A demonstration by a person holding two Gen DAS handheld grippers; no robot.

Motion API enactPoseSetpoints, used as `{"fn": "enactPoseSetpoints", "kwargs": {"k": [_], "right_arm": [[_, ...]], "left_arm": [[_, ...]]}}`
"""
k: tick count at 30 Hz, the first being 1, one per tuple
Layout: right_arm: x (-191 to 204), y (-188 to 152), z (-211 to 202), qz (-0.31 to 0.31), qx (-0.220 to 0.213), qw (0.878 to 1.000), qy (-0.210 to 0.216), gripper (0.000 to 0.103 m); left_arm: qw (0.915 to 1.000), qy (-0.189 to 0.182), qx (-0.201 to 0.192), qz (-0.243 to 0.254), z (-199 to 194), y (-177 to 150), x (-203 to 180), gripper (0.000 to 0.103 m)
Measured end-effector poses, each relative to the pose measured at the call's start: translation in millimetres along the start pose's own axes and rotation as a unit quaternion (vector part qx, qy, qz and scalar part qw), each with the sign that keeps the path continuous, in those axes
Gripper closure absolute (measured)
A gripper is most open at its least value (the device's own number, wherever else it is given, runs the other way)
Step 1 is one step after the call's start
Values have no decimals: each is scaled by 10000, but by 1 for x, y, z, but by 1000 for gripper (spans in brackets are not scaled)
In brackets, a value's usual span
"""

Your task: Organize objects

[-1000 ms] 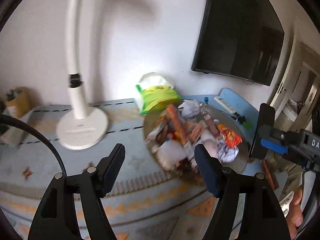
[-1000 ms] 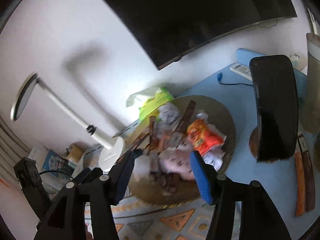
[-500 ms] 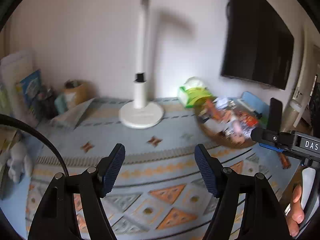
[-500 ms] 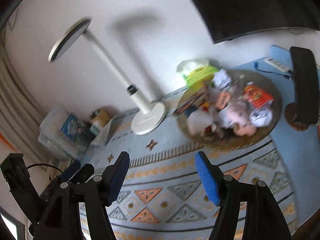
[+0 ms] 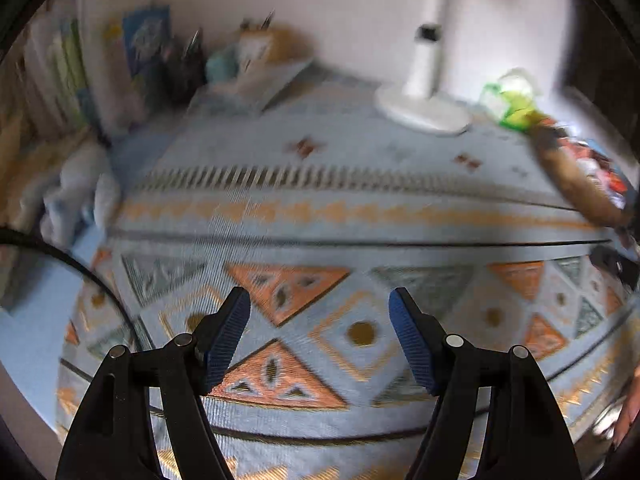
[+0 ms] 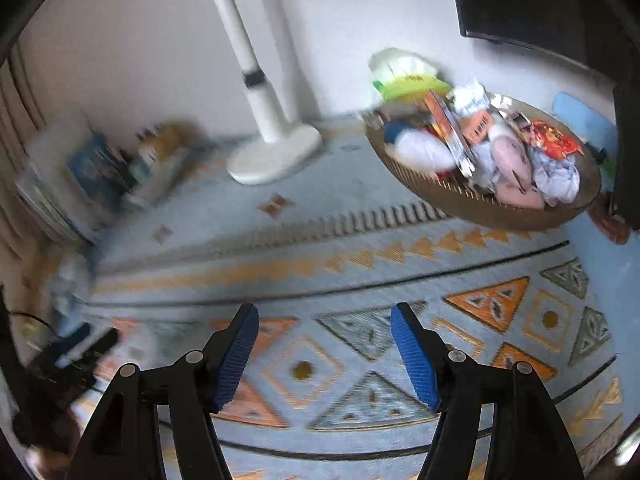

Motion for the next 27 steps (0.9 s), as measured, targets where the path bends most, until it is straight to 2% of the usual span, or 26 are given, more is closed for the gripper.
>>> {"fn": "enactPoseSetpoints", "kwargs": {"k": [2,4,6,7,10,12,14,16,18,19,20,27], "right_arm": [[-4,-8,17,-67,192,9997,-116,36],[-10,-14,32,-50,372,9991,-193,36],[-18,-15,43,-21,441,9985,-337,36],[-21,-13,45,-46,342,9986,-400,36],[-23,-9,53,-392,335,9965,-665,34],[-17,-9,59,-764,355,9936,-758,11],[-15,-6,62,-1053,247,9884,-1062,0],[-12,-2,63,-1174,157,9871,-1076,0],[-8,-1,68,-1096,168,9907,-793,0],[-10,-2,72,-892,307,9939,-564,0],[-11,0,71,-747,213,9954,-553,0],[-6,0,74,-814,221,9944,-638,0]], "left_arm": [[9999,84,56,-123,10,-2,13,33],[9995,300,-61,84,11,2,14,28],[9991,375,72,183,19,7,16,12],[9986,435,174,229,24,11,19,0],[9995,163,264,-26,32,17,26,0],[9993,291,199,-113,33,21,29,0],[9990,368,129,-215,34,24,32,0],[9990,364,121,-223,34,22,31,0],[9990,373,126,-215,34,23,31,0],[9990,368,124,-221,34,23,31,0],[9990,360,127,-220,35,23,31,0],[9990,373,125,-224,34,23,31,0]]}}
Point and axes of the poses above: each gripper's, at about its wrist camera, not at the fingertips, and z roughly the way its jaws point, x to its left, y to its top, the point moved 7 cm from there along z, roughly the way its jaws point, and after that the axes turned 13 degrees about -y, right-handed, at the moved point
